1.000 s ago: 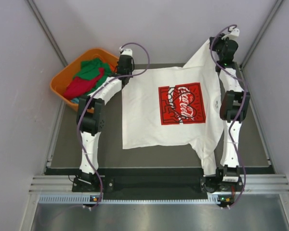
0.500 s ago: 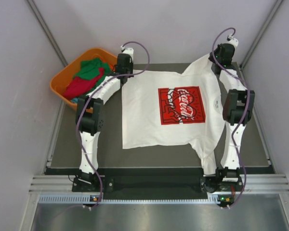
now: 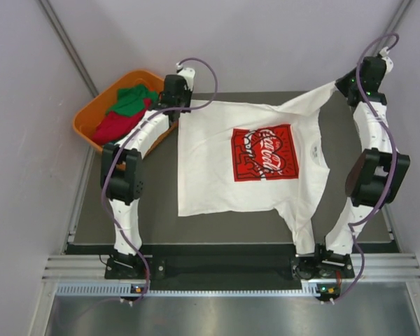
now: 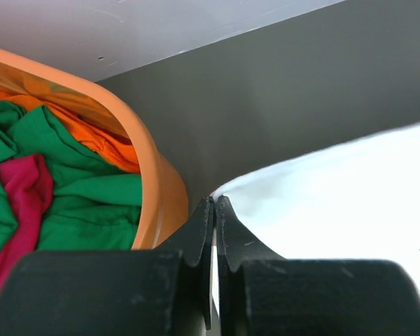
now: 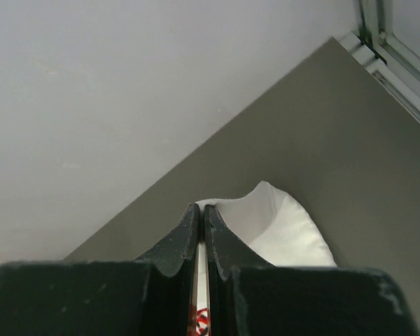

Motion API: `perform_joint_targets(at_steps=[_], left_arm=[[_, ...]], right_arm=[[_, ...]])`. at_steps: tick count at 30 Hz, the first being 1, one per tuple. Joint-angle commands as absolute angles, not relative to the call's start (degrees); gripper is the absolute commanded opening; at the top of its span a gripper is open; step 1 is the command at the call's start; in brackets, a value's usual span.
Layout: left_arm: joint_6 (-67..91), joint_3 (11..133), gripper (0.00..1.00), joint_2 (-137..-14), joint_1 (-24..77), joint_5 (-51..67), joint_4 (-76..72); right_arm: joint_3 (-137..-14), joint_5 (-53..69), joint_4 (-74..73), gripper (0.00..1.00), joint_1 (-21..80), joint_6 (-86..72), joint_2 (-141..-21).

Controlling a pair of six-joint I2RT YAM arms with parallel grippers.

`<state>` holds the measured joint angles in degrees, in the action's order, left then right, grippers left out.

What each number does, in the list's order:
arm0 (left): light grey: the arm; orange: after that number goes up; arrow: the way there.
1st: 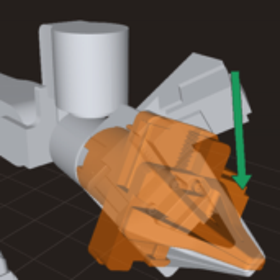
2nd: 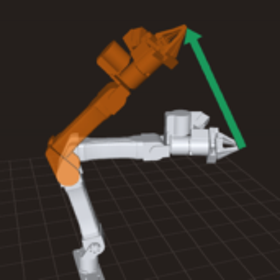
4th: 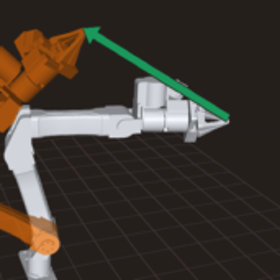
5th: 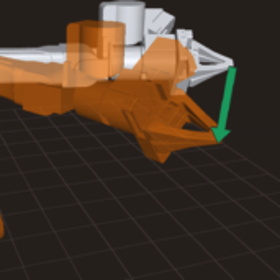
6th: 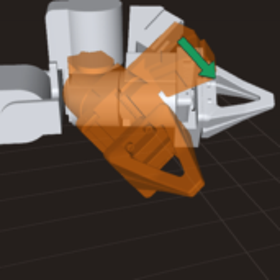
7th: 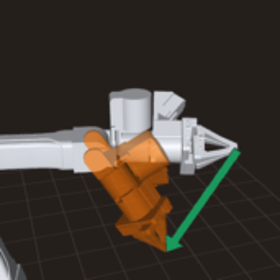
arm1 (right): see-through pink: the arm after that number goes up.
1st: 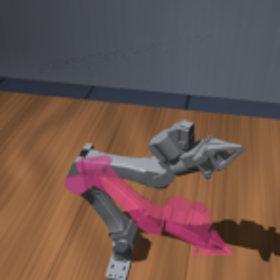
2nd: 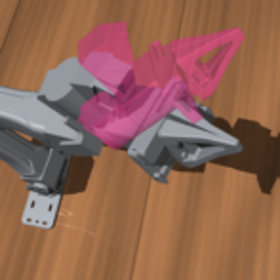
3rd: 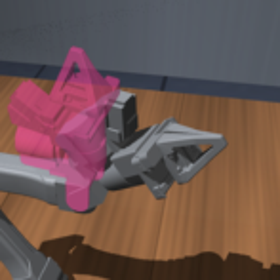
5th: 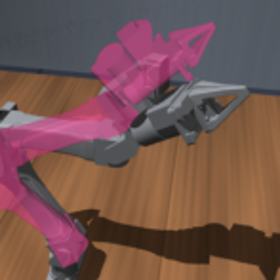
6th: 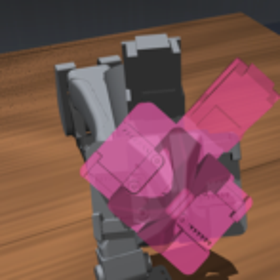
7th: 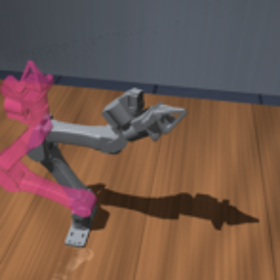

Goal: Fold and stack the t-shirts
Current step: Flatten the tshirt out

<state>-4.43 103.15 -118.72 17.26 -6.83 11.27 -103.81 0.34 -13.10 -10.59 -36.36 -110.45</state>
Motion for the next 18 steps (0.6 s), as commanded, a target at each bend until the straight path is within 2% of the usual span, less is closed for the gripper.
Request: perform_joint_targets(at_steps=[1, 6, 9, 15, 18], left_arm=[[-3.1, 103.4, 0.00, -113.6, 17.0, -6.1, 12.7], [1.8, 101.3, 0.00, -105.2, 17.1, -10.1, 11.6], [4.3, 102.5, 0.00, -99.4, 17.1, -11.6, 11.6], [9.6, 107.7, 0.00, -88.5, 17.2, -6.9, 11.5], [10.6, 109.4, 0.00, -83.2, 17.3, -6.3, 12.5]], right_arm=[[-101.3, 3.2, -16.2, 0.00, -11.1, -37.4, -106.4], [-103.6, 9.0, -15.2, 0.00, -11.2, -36.8, -99.8], [-109.5, 10.6, -16.5, 0.00, -11.0, -38.5, -95.4], [-114.8, 10.8, -7.0, 0.00, -11.0, -45.7, -85.4], [-121.4, 11.5, -12.0, 0.00, -11.1, -46.8, -83.1]])
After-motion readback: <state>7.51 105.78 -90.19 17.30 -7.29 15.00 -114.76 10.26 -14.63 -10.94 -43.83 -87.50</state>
